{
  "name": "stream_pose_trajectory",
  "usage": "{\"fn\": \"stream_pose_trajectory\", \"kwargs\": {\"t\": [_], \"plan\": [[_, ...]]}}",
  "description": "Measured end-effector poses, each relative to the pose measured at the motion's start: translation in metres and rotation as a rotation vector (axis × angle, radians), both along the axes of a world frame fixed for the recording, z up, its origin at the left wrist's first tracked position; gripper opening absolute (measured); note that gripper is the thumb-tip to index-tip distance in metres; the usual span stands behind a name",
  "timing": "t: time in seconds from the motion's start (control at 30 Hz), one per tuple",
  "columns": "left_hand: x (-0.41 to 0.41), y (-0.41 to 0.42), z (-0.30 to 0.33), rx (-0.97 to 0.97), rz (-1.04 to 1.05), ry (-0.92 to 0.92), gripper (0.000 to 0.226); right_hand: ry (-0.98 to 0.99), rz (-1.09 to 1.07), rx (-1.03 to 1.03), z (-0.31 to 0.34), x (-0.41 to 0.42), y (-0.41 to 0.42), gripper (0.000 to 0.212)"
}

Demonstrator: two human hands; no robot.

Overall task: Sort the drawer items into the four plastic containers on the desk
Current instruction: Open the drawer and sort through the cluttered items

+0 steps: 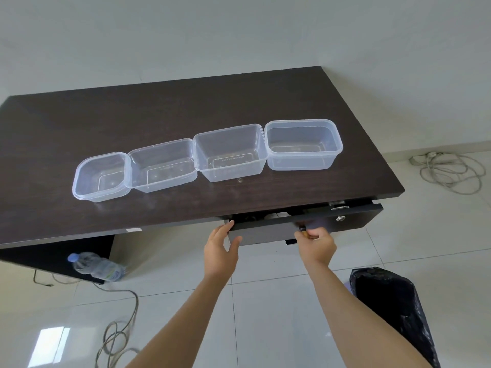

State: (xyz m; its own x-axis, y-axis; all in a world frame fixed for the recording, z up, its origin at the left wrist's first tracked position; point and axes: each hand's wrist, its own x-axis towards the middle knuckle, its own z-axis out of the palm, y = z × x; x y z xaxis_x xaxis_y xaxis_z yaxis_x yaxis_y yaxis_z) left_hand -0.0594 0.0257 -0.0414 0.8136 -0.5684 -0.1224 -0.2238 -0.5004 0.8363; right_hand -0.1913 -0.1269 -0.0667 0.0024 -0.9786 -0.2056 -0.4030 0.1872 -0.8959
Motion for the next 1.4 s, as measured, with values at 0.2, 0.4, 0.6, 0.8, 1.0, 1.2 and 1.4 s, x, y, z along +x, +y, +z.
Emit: {"fn": "stream_pose_trajectory", "kwargs": {"t": [0.2, 0.4, 0.6, 0.8, 1.0, 1.2, 1.4], "plan": [[0.002, -0.008, 0.003, -0.002, 0.122, 0.047, 0.019, -0.003, -0.027, 0.006, -0.002, -0.007, 0.005, 0.016], [-0.034, 0.028, 0.004, 0.033, 0.064, 0.065, 0.014, 0.028, -0.033, 0.032, -0.002, -0.050, 0.039, 0.014], [-0.071, 0.062, 0.007, 0.070, 0.080, 0.126, 0.013, 0.011, -0.068, 0.124, -0.004, -0.088, 0.071, 0.016], [-0.097, 0.089, 0.011, 0.134, 0.010, 0.105, 0.014, 0.021, -0.068, 0.176, -0.002, -0.121, 0.097, 0.017], [-0.121, 0.109, 0.009, 0.167, -0.010, 0.094, 0.014, 0.023, -0.085, 0.216, 0.004, -0.147, 0.117, 0.012], [-0.138, 0.121, 0.010, 0.187, -0.014, 0.101, 0.017, 0.025, -0.095, 0.260, 0.003, -0.163, 0.128, 0.015], [-0.140, 0.121, 0.010, 0.218, -0.007, 0.113, 0.017, 0.026, -0.074, 0.310, -0.005, -0.168, 0.127, 0.015]]}}
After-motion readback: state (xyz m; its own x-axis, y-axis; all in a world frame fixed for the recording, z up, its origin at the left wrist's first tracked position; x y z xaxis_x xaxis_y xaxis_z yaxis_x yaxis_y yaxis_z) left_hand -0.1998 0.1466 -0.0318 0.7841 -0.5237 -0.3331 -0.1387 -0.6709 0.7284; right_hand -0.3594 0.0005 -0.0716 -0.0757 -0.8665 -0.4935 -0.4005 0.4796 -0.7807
